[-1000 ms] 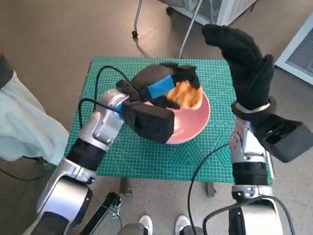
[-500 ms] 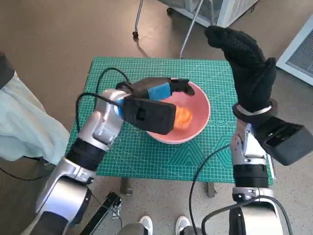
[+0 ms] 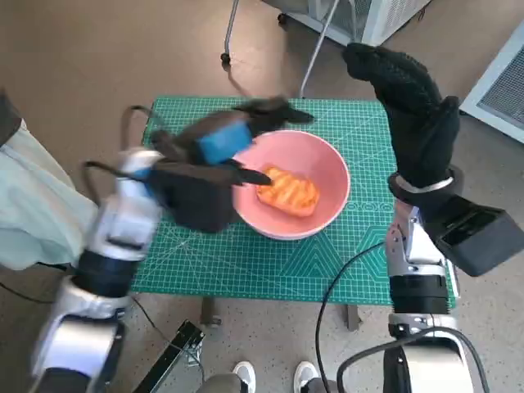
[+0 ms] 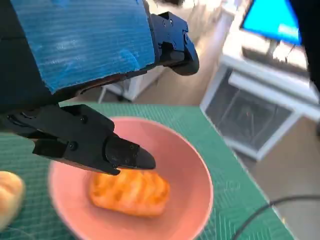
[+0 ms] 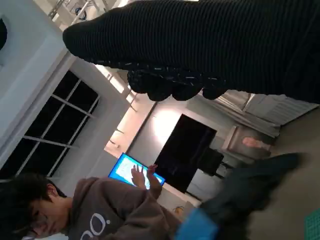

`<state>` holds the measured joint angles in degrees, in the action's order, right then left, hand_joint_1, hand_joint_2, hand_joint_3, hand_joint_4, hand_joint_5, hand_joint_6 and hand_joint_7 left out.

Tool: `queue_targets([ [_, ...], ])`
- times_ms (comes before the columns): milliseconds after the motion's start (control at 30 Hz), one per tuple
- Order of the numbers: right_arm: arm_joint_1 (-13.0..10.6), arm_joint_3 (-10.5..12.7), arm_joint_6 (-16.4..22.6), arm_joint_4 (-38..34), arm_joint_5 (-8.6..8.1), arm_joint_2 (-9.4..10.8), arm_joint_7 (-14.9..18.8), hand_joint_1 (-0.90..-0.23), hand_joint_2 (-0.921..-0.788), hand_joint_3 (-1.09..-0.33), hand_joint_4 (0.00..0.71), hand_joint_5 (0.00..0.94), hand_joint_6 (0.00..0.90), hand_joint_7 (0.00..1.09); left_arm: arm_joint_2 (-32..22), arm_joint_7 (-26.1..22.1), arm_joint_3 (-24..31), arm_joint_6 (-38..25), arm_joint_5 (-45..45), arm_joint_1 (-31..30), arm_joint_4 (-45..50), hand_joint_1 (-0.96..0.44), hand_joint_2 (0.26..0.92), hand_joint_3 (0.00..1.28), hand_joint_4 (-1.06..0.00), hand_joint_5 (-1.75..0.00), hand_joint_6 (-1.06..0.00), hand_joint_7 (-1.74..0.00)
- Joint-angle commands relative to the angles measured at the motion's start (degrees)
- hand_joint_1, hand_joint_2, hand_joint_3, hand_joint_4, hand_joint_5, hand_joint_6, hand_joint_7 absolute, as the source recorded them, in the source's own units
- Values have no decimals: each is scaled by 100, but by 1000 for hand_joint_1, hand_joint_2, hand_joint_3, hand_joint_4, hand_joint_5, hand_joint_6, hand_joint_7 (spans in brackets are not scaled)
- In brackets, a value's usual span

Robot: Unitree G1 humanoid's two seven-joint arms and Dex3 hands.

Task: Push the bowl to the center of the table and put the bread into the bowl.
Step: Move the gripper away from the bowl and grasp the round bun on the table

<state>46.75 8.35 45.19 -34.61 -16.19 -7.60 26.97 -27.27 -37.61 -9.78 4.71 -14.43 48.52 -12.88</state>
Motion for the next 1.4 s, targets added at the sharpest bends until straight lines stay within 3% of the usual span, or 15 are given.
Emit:
queue_targets([
  [33, -101, 15, -25, -89, -16, 18, 15, -693, -921, -754, 245, 0, -1, 765, -376, -40, 326, -63, 189, -139, 245, -160, 878, 10, -120, -2, -253, -259],
  [167, -86, 27, -34, -104, -55, 23, 31, -696, -921, -753, 245, 0, -1, 764, -657, -28, 467, 9, 210, -253, 241, -102, 870, 2, -130, -2, -288, -195],
  [567, -13, 39, -28, -187, -103, 68, 35, -693, -921, -752, 246, 1, -1, 764, -1223, 108, 296, -85, -327, -345, -575, -152, 841, 0, -132, 0, -312, -140],
  [1400, -20, 71, -30, -86, -181, -18, 149, -694, -921, -750, 237, 0, -1, 765, -583, 686, -741, 389, -1190, 451, -3173, -150, 828, 0, -134, -1, -307, -78],
])
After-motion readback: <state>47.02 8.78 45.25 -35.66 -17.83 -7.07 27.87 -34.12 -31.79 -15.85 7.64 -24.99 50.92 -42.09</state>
